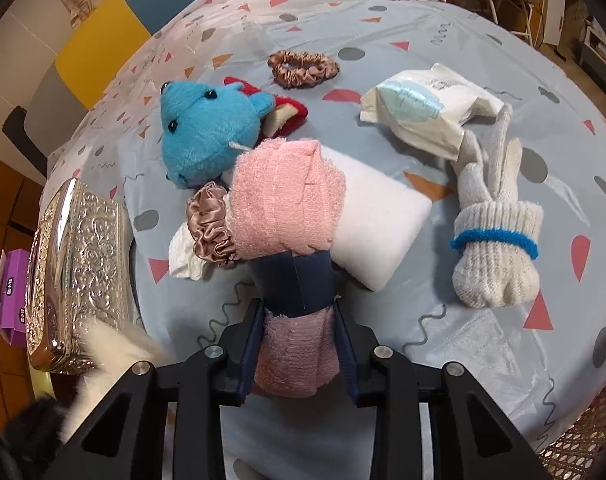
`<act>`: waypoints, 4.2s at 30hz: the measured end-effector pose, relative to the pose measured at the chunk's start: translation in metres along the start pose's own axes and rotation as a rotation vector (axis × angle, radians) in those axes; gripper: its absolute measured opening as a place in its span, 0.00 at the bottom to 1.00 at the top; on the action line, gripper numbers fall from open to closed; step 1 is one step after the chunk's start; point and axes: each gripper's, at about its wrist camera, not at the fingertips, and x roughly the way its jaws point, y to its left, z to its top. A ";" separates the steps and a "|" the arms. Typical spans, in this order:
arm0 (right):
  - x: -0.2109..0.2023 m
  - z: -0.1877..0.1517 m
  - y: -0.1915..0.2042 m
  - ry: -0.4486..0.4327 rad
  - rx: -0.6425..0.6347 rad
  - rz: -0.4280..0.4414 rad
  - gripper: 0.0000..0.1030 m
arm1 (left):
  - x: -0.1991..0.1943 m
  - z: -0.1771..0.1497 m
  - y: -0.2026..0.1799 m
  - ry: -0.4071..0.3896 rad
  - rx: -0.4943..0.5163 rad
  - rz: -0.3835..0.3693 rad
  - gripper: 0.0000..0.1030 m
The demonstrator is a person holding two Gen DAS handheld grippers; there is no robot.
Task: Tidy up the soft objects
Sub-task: 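Carry the beige bundle into the gold tray and release it while the right tool grasps the pink towel roll, then lift the pink towel roll with the right tool and release it in the gold tray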
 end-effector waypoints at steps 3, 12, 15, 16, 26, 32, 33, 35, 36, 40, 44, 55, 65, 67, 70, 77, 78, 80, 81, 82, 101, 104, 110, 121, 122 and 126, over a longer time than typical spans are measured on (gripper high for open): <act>0.000 -0.002 0.002 -0.001 -0.013 -0.007 0.33 | -0.013 0.032 0.025 -0.047 -0.088 0.033 0.38; 0.000 -0.003 0.008 -0.010 -0.066 -0.026 0.33 | -0.068 0.069 0.139 -0.218 -0.394 0.230 0.38; 0.000 -0.005 0.010 -0.013 -0.080 -0.035 0.33 | -0.099 0.047 0.180 -0.278 -0.489 0.322 0.38; 0.000 -0.005 0.010 -0.013 -0.086 -0.039 0.33 | -0.105 0.039 0.193 -0.292 -0.511 0.348 0.38; 0.001 -0.011 0.021 -0.016 -0.149 -0.084 0.33 | -0.154 -0.111 0.274 -0.275 -0.760 0.496 0.38; 0.002 -0.014 0.028 -0.025 -0.201 -0.120 0.33 | -0.130 -0.182 0.252 -0.194 -0.836 0.458 0.39; 0.003 -0.015 0.029 -0.027 -0.208 -0.125 0.33 | -0.125 -0.186 0.251 -0.185 -0.844 0.450 0.40; 0.003 -0.016 0.032 -0.031 -0.221 -0.134 0.33 | -0.118 -0.187 0.250 -0.173 -0.869 0.422 0.41; 0.003 -0.017 0.034 -0.033 -0.232 -0.140 0.33 | -0.113 -0.186 0.250 -0.176 -0.880 0.405 0.41; 0.003 -0.020 0.037 -0.041 -0.256 -0.157 0.33 | -0.107 -0.160 0.258 -0.196 -0.901 0.374 0.48; 0.001 -0.024 0.036 -0.039 -0.246 -0.155 0.33 | -0.110 -0.143 0.253 -0.220 -0.864 0.417 0.71; -0.022 -0.042 0.035 -0.074 -0.199 -0.107 0.28 | -0.126 -0.159 0.199 -0.216 -0.693 0.430 0.77; -0.050 -0.054 0.032 -0.111 -0.137 -0.025 0.24 | -0.136 -0.169 0.172 -0.217 -0.646 0.415 0.77; -0.057 -0.052 0.029 -0.126 -0.110 -0.001 0.23 | -0.138 -0.169 0.169 -0.223 -0.639 0.414 0.77; -0.069 -0.048 0.031 -0.162 -0.105 0.019 0.23 | -0.141 -0.168 0.163 -0.230 -0.623 0.415 0.77; -0.079 -0.017 0.060 -0.210 -0.159 0.028 0.23 | -0.141 -0.168 0.148 -0.217 -0.571 0.433 0.80; -0.080 -0.010 0.068 -0.215 -0.173 0.037 0.23 | -0.140 -0.169 0.147 -0.210 -0.567 0.435 0.80; -0.081 0.005 0.084 -0.224 -0.193 0.063 0.23 | -0.140 -0.171 0.145 -0.202 -0.564 0.435 0.80; -0.081 0.013 0.095 -0.229 -0.210 0.076 0.23 | -0.140 -0.172 0.144 -0.201 -0.562 0.435 0.80; -0.081 0.020 0.107 -0.235 -0.228 0.085 0.23 | -0.140 -0.173 0.144 -0.202 -0.561 0.440 0.80; -0.041 -0.053 0.397 -0.048 -0.816 0.485 0.23 | -0.179 -0.213 0.165 -0.248 -0.654 0.536 0.80; -0.018 -0.090 0.416 0.023 -0.892 0.473 0.23 | -0.188 -0.218 0.169 -0.262 -0.676 0.562 0.80; 0.029 -0.129 0.433 0.107 -0.934 0.362 0.24 | -0.201 -0.227 0.174 -0.275 -0.701 0.626 0.81; 0.017 -0.125 0.427 0.030 -0.879 0.334 0.40 | -0.204 -0.229 0.171 -0.279 -0.704 0.654 0.82; 0.012 -0.125 0.421 0.014 -0.872 0.337 0.40 | -0.204 -0.229 0.171 -0.278 -0.700 0.655 0.82; -0.010 -0.120 0.402 -0.057 -0.854 0.332 0.40 | -0.203 -0.225 0.167 -0.278 -0.682 0.654 0.82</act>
